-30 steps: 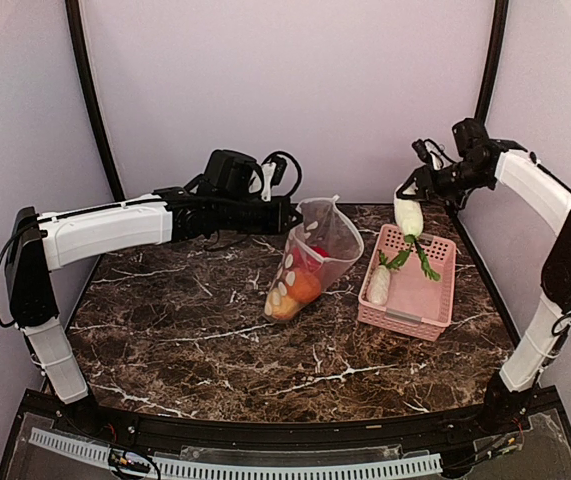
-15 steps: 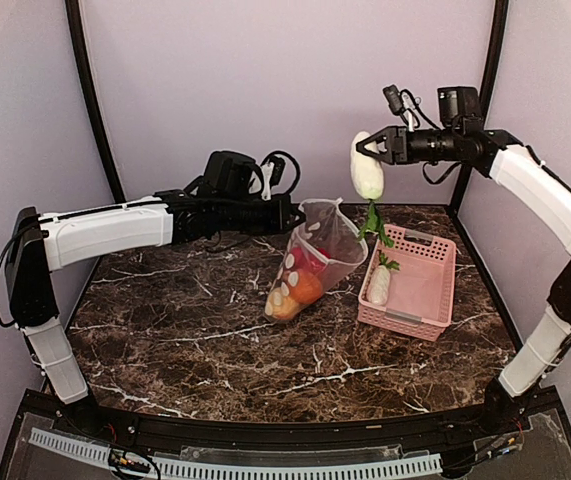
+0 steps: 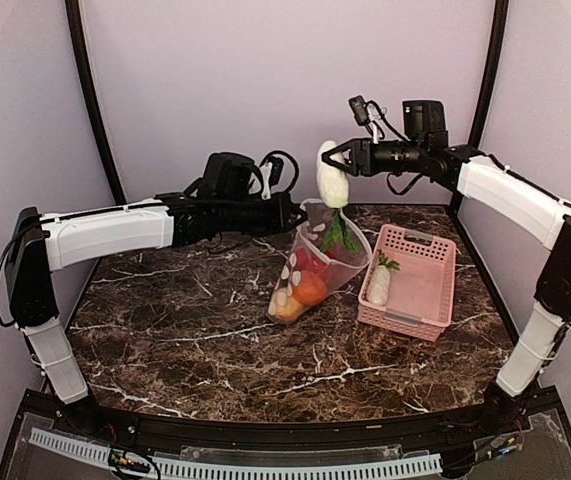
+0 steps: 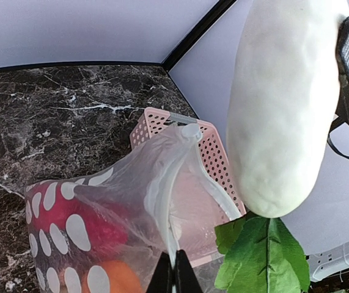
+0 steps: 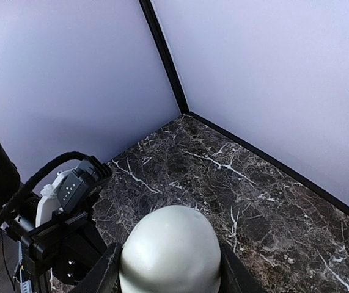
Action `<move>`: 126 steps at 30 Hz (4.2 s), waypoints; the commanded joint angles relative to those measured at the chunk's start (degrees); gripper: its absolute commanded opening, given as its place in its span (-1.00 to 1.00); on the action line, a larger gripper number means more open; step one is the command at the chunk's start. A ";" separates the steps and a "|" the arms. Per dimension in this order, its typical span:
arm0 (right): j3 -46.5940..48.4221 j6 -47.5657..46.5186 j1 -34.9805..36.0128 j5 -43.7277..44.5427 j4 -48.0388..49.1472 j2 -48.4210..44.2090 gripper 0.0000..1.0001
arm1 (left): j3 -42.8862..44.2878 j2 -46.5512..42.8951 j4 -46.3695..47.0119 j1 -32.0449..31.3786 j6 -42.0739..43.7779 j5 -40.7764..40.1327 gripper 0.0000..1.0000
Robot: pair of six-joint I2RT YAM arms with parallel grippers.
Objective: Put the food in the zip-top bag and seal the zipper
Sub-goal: Place the fake vegetable in the zipper food storage bag, then adjust the zipper food storage bag at the center of the board.
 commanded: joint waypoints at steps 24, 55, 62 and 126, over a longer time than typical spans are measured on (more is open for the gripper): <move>-7.77 6.65 8.90 16.78 -9.18 -0.71 -0.37 | -11.73 -6.52 13.00 4.19 -9.61 2.44 -0.99; 1.74 -13.53 2.00 12.09 -39.36 5.14 -0.45 | -11.33 -6.23 12.02 4.17 -7.76 5.43 -0.98; 8.10 -12.71 2.02 7.31 -40.76 5.07 -0.80 | -5.32 -5.13 4.39 3.15 -3.16 9.05 -0.98; -18.36 8.94 -17.51 5.59 -27.55 6.72 0.09 | 34.82 7.72 -55.31 1.19 17.69 -5.03 -0.99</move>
